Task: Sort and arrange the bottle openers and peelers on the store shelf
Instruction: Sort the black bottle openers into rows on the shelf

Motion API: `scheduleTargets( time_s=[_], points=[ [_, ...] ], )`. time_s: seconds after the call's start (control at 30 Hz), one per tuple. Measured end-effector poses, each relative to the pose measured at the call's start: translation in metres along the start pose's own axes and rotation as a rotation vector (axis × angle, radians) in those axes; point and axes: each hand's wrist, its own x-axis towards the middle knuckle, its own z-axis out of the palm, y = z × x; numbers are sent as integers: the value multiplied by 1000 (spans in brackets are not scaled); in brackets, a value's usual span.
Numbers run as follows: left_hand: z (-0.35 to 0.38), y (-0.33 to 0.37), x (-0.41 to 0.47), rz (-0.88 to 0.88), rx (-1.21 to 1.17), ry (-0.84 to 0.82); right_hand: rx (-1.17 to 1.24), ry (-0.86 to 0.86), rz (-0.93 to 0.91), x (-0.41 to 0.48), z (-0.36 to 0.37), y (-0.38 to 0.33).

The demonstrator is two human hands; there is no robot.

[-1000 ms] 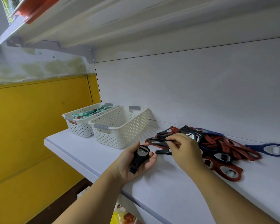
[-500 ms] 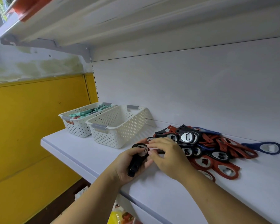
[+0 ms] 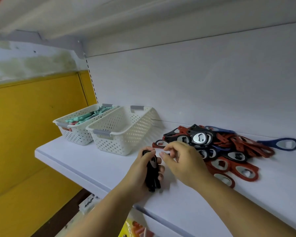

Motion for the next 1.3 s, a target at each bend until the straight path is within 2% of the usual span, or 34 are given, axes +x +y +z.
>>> scheduleTargets(
  time_s=[0.13,0.3,0.4,0.53,0.67,0.77,0.97,1.13,1.3],
  points=[
    [3,1,-2,67,-11,13,84,-222,268,-11,-9,-4],
    [18,-5,-12,152,160,8,185,-431,367,-41,-30,-8],
    [44,-15,-32,250,341,-99,263,-506,392,-59,-52,-18],
    [90,-31,-56,507,550,-227,363,-448,378,-86,-89,-16],
    [133,-46,-67,610,633,-384,349,-363,409,-115,-134,-11],
    [164,-61,-69,568,657,-529,259,-314,410,-138,-171,-3],
    [213,-79,-73,477,708,-836,88,-212,533,-184,-240,15],
    [241,-96,-74,428,671,-882,-42,-169,637,-211,-264,27],
    [252,-115,-73,407,614,-881,0,-106,660,-229,-262,39]
  ],
)
